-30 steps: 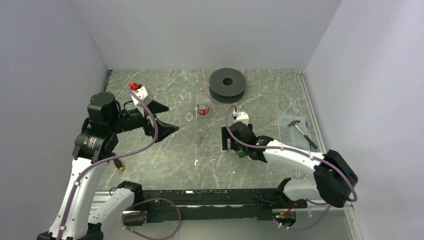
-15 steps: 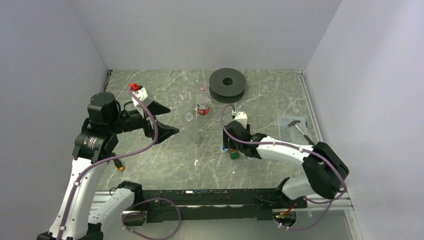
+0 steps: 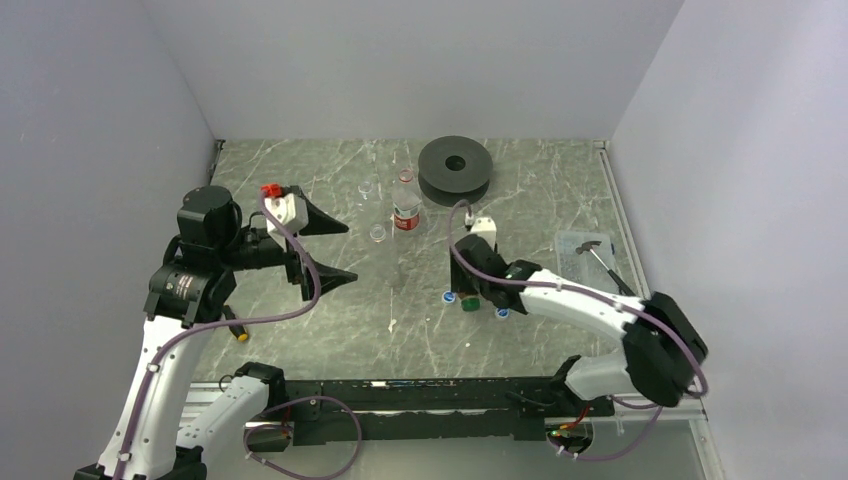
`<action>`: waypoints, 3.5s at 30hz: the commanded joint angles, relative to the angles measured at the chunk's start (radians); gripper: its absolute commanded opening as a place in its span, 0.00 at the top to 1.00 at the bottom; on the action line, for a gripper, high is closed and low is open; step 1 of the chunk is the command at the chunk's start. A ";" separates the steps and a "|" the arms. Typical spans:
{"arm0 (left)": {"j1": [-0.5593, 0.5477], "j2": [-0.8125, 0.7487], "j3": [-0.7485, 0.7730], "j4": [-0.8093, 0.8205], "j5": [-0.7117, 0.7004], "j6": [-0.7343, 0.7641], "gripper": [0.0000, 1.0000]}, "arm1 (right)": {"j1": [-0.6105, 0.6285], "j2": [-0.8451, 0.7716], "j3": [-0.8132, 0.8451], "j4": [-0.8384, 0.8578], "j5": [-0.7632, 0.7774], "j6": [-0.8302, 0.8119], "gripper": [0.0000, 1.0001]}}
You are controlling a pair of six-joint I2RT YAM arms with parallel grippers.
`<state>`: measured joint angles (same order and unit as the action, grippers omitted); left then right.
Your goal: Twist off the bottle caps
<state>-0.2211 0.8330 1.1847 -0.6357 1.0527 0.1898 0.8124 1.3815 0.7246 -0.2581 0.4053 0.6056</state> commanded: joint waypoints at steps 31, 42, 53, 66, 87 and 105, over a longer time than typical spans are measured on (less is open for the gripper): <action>0.002 -0.168 -0.232 0.162 -0.078 1.815 0.01 | 0.078 0.140 1.090 -0.357 -0.947 -0.052 0.70; -0.009 -0.144 -0.221 0.135 -0.145 1.825 0.04 | 0.147 0.287 1.222 -0.418 -0.976 -0.070 0.72; -0.011 -0.194 -0.233 0.116 -0.150 1.691 0.67 | 0.146 0.351 1.322 -0.414 -0.911 -0.088 0.56; -0.011 -0.143 -0.085 0.172 -0.257 1.060 0.97 | 0.143 0.178 1.279 -0.362 -0.579 -0.142 0.00; -0.011 -0.126 -0.103 0.323 -0.402 0.248 1.00 | 0.146 -0.038 0.977 -0.083 -0.408 -0.110 0.00; -0.011 -0.090 -0.109 0.298 -0.410 0.031 1.00 | 0.244 0.020 0.985 0.174 -0.299 -0.197 0.00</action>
<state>-0.2306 0.7429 1.0645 -0.3588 0.6380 0.2771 1.0523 1.3766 1.6745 -0.1886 0.0963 0.4397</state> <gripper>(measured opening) 0.551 0.994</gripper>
